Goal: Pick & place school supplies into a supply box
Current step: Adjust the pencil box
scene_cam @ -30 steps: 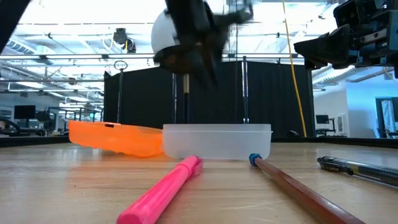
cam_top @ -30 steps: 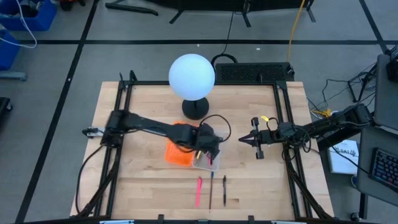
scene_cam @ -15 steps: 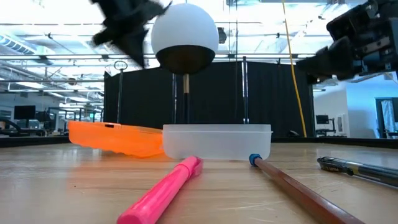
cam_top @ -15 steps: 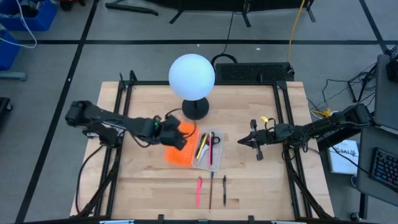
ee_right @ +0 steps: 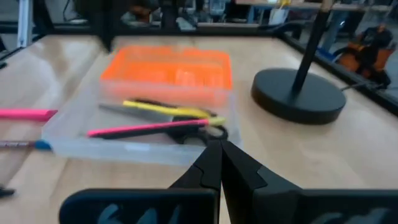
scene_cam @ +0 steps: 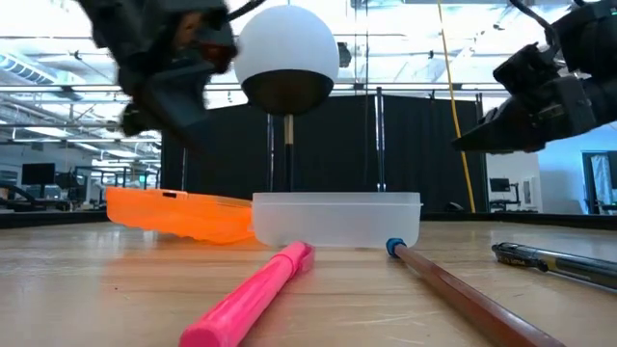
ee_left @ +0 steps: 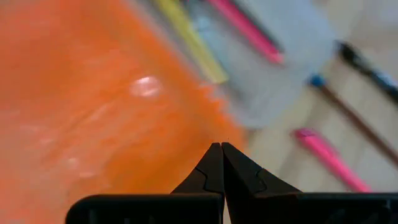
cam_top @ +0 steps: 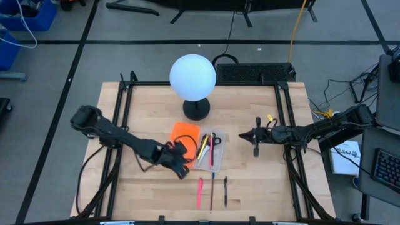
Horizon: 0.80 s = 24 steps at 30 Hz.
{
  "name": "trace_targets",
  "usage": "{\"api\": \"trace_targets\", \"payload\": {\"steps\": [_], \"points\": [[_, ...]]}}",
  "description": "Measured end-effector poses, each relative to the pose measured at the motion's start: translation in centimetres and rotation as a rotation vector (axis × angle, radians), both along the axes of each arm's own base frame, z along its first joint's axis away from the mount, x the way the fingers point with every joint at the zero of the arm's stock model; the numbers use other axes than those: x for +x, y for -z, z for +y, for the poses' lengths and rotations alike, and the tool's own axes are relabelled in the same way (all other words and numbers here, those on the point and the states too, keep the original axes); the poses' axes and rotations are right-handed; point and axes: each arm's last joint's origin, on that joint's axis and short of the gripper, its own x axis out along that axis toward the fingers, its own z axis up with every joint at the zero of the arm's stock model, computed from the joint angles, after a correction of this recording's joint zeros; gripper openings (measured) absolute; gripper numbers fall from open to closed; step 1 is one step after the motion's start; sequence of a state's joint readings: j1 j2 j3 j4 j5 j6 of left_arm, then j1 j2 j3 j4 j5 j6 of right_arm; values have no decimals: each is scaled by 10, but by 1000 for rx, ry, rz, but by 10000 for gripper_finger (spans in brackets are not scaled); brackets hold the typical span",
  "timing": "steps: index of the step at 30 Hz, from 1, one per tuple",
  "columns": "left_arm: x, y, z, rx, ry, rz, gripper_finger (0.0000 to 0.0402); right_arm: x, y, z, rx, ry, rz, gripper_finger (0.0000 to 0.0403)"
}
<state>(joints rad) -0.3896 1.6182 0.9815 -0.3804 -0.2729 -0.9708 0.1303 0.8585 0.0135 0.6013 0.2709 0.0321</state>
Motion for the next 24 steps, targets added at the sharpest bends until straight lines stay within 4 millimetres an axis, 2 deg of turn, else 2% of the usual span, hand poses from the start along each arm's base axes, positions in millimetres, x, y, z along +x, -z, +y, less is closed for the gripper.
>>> {"api": "trace_targets", "payload": {"steps": [5,9,12,19,24], "points": [[37,4,-21,20,156,26,1,2,-8,0,-11,16,-87,0],[56,-5,-39,46,228,45,1,3,-15,0,-21,13,-152,0],[70,-1,-49,55,246,45,1,3,-18,0,-32,11,-177,0],[99,27,-58,122,275,92,1,3,-19,0,-54,9,-190,0],[120,24,-58,169,238,38,1,3,-20,0,-44,10,-197,0]]}}
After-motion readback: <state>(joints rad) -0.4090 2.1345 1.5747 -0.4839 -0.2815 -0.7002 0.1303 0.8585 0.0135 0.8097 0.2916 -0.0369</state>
